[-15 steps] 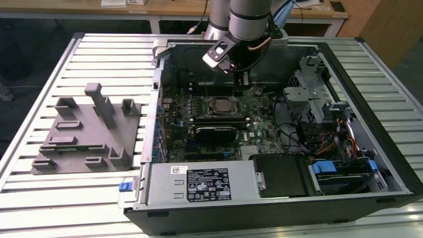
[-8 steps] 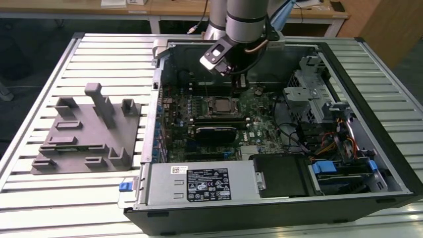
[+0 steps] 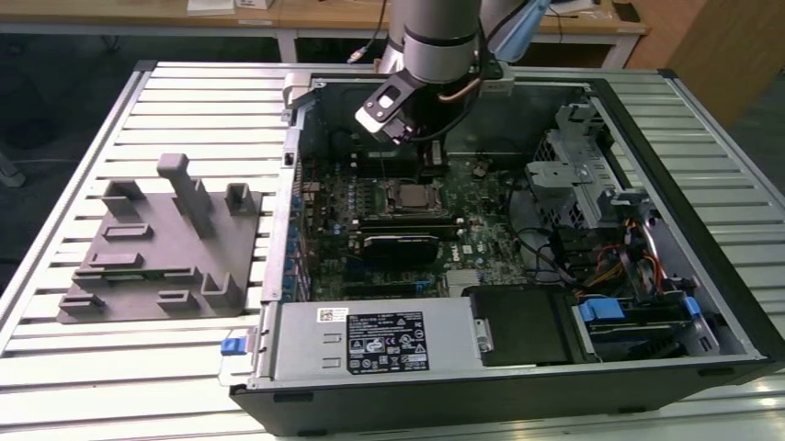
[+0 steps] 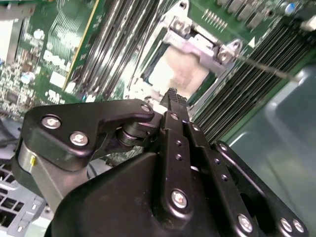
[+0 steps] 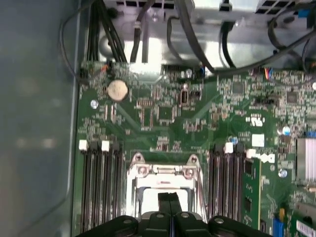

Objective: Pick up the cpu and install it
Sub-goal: 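Close the cpu cover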

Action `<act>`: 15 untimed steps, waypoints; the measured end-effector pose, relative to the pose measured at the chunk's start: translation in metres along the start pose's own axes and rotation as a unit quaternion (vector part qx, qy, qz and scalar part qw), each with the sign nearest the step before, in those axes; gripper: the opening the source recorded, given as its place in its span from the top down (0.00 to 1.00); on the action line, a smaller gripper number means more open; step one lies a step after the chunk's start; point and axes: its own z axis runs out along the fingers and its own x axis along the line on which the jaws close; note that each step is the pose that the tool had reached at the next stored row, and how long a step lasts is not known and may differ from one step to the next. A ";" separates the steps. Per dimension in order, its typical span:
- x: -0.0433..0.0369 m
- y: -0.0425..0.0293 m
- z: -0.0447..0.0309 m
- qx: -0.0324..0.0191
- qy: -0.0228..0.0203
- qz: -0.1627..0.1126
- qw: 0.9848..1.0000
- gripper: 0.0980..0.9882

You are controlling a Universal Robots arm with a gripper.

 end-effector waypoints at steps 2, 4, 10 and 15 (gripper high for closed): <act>-0.0001 -0.0034 0.0013 0.000 0.000 0.000 1.000 0.99; -0.0003 -0.0058 0.0026 0.000 -0.001 0.001 1.000 0.99; -0.0005 -0.0114 0.0065 0.000 -0.001 0.003 1.000 0.99; -0.0004 -0.0134 0.0068 0.000 -0.001 0.003 1.000 0.99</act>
